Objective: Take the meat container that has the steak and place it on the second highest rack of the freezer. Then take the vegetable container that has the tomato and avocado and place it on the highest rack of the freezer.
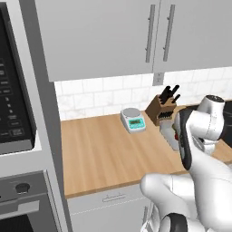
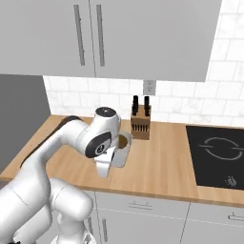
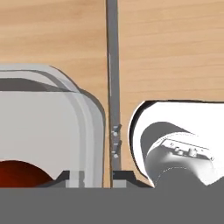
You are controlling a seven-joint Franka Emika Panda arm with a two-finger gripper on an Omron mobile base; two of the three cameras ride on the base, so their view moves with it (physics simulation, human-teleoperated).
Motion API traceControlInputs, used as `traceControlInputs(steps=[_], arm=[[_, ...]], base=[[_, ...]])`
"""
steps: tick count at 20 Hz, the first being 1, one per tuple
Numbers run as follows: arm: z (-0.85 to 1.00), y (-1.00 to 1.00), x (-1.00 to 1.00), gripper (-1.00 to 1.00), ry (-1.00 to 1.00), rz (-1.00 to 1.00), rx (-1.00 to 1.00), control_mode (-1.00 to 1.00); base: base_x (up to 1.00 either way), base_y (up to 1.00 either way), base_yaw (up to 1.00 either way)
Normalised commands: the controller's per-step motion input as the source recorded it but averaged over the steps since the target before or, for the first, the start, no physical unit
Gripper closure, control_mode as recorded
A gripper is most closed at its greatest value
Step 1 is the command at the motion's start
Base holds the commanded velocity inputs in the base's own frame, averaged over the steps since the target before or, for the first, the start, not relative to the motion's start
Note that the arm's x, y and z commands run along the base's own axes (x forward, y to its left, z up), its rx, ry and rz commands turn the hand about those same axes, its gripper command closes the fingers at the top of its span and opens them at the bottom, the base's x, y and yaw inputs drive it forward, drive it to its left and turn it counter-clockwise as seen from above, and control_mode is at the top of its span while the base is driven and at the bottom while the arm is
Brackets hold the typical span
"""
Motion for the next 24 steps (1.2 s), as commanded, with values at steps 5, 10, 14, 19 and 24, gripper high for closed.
traceControlInputs(steps=[5, 10, 14, 19, 24], arm=[[0.70, 0.48, -0.45, 1.00, 0.00, 0.00, 0.00, -1.00], [0.50, 0.38, -0.30, 1.00, 0.00, -0.05, 0.01, -1.00], [0.54, 0.15, -0.32, 1.00, -0.02, -0.14, 0.00, -1.00], [0.45, 0.00, -0.29, 1.00, -0.01, -0.10, 0.00, -1.00], [0.54, 0.00, -0.17, 1.00, 0.00, -0.02, 0.00, -1.00]], base=[[0.00, 0.00, 0.00], [0.00, 0.00, 0.00], [0.00, 0.00, 0.00], [0.00, 0.00, 0.00], [0.00, 0.00, 0.00]])
